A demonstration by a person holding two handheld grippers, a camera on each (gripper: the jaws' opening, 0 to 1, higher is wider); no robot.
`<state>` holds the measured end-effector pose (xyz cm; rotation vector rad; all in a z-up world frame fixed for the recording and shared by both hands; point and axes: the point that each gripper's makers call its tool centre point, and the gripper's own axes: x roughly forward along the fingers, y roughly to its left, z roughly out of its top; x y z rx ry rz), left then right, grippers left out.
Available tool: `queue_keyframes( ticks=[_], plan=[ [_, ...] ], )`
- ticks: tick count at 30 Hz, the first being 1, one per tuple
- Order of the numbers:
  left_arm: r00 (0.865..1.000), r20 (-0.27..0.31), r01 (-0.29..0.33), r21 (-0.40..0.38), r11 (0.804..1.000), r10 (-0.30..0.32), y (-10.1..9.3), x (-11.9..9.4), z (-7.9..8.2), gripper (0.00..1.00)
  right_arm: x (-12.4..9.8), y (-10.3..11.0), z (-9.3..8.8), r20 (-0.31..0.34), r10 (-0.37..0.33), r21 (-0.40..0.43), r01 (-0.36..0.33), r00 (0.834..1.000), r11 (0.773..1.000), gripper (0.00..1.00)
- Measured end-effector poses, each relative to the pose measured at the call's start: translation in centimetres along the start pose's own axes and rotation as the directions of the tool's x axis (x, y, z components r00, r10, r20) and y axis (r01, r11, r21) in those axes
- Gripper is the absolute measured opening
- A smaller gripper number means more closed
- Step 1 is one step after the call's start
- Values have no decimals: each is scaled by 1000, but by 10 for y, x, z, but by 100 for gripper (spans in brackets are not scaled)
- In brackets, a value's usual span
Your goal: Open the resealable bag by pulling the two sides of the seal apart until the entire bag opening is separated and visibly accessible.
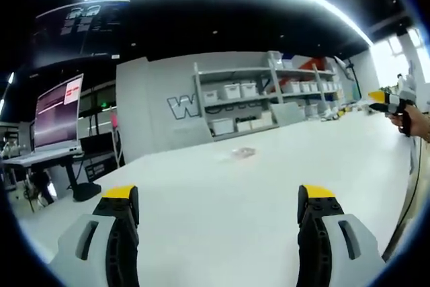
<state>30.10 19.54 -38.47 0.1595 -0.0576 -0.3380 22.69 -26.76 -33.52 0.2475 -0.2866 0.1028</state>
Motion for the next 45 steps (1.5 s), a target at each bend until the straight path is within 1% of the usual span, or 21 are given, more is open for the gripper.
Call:
queue_keyframes(
  ticks=[4, 8, 14, 16, 19, 23, 30, 33, 37, 42, 45],
  plan=[
    [1000, 1, -22, -8, 1000, 22, 9, 2, -1, 97, -1, -3, 2, 12, -7, 5, 7, 1000, 1000, 91],
    [999, 8, -31, -23, 999, 31, 13, 4, -2, 97, 0, -4, 3, 13, -8, 6, 8, 1000, 1000, 91],
    [999, 24, -25, -40, 999, 26, 11, 11, -1, 97, -1, -6, 4, 18, -7, 6, 7, 1000, 1000, 91],
    [999, 34, -22, -38, 999, 23, 10, 13, 1, 97, 0, -9, 5, 25, -14, 4, 14, 1000, 1000, 90],
    [998, 56, -36, -8, 999, 36, 11, 15, 5, 97, 0, -11, 2, 16, -20, 3, 20, 1000, 1000, 91],
    [997, 67, -40, -17, 999, 41, 13, 15, 8, 97, 0, -9, 2, 16, -17, -17, 17, 1000, 1000, 90],
    [997, 59, -48, 10, 999, 47, 11, 17, 5, 96, 2, -13, 3, 19, -19, 4, 19, 1000, 1000, 90],
    [996, 69, -54, -9, 999, 54, 14, 16, 7, 96, 1, -12, 4, 27, -15, 8, 14, 1000, 1000, 90],
    [996, 69, -50, -36, 998, 52, 15, 15, 7, 96, 0, -10, 6, 39, -13, -12, 13, 999, 1000, 90],
    [997, 58, -39, -22, 999, 41, 9, 18, 6, 97, 2, -11, 4, 27, -10, -4, 10, 1000, 1000, 90],
    [997, 68, -30, -28, 999, 32, 7, 18, 10, 96, 1, -11, 7, 36, -15, -4, 15, 999, 1000, 90]
  ],
)
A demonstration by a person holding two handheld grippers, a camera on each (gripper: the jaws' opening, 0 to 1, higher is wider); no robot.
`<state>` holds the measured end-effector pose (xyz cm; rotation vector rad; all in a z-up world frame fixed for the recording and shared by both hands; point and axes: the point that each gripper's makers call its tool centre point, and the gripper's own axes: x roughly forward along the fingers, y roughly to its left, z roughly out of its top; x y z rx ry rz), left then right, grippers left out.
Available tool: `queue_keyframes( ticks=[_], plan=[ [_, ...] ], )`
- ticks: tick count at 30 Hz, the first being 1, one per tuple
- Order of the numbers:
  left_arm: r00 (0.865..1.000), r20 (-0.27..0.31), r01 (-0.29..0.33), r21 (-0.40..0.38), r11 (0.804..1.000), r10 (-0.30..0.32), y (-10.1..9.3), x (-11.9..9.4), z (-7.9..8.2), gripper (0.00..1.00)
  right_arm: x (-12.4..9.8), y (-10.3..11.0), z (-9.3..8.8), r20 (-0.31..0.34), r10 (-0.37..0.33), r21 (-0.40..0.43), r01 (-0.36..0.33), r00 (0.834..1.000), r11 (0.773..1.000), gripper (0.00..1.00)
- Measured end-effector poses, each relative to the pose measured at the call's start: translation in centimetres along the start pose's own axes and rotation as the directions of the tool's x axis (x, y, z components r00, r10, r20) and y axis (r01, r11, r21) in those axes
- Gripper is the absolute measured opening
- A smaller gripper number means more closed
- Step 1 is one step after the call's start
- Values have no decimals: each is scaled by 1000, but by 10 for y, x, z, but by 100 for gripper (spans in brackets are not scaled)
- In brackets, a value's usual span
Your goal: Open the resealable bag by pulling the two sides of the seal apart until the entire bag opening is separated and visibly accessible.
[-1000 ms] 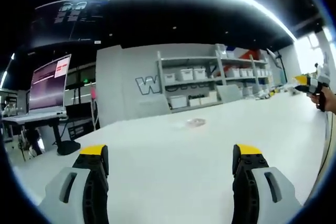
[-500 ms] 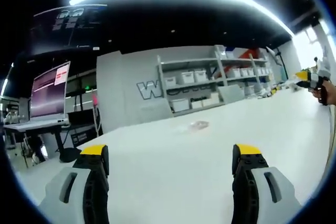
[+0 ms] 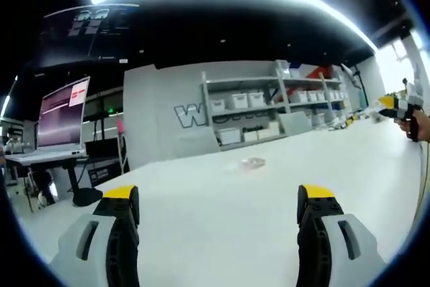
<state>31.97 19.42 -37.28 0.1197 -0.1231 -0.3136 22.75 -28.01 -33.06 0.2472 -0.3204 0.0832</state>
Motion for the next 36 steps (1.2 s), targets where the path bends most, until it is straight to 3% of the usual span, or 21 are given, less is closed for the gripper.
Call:
queue_keyframes(
  ticks=[14, 36],
  plan=[
    [1000, 30, 9, 25, 1000, -10, -13, 0, 16, 96, -4, 8, 12, 52, -11, 28, 9, 999, 1000, 89],
    [1000, 21, 10, 21, 1000, -11, -10, -10, 14, 96, -4, 24, 17, 69, 12, 50, -15, 998, 999, 89]
  ],
)
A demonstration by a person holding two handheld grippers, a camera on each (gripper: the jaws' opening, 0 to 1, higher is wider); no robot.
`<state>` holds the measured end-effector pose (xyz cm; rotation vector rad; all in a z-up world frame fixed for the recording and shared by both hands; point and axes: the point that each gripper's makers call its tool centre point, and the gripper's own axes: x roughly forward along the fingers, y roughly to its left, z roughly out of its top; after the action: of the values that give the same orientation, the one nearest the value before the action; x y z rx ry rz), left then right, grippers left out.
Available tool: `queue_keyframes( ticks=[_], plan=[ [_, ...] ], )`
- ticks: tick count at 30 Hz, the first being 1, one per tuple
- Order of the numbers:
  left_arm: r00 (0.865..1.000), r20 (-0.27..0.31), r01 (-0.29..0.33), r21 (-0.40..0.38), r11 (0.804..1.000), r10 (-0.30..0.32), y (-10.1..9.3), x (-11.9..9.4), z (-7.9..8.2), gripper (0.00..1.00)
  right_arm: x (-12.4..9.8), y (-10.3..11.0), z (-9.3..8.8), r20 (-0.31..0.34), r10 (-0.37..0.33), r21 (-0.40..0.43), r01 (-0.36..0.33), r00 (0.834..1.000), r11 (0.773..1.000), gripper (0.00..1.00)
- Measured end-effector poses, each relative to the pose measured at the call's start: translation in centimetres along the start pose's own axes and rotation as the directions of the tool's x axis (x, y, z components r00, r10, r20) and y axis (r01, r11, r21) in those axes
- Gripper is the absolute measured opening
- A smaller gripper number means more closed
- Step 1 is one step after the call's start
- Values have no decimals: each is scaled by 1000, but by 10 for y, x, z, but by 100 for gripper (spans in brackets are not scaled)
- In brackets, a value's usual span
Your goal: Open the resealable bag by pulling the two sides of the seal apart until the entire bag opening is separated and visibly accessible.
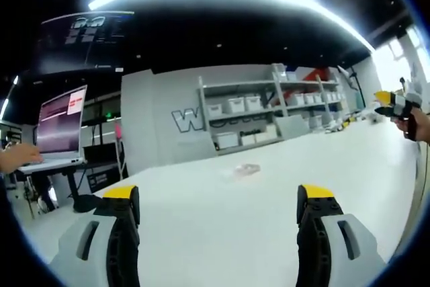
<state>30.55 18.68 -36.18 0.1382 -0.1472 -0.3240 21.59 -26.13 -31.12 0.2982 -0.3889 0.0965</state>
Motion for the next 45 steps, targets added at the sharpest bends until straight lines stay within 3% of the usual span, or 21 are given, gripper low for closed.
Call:
queue_keyframes(
  ticks=[28, 45],
  plan=[
    [1000, -11, 5, 5, 1000, -5, -3, 6, -1, 96, -6, -11, -4, -1, -27, 6, 27, 1000, 1000, 89],
    [1000, -14, 4, 0, 1000, -4, -4, 5, -5, 96, -5, -6, -4, -1, -10, -10, 10, 1000, 1000, 89]
  ],
)
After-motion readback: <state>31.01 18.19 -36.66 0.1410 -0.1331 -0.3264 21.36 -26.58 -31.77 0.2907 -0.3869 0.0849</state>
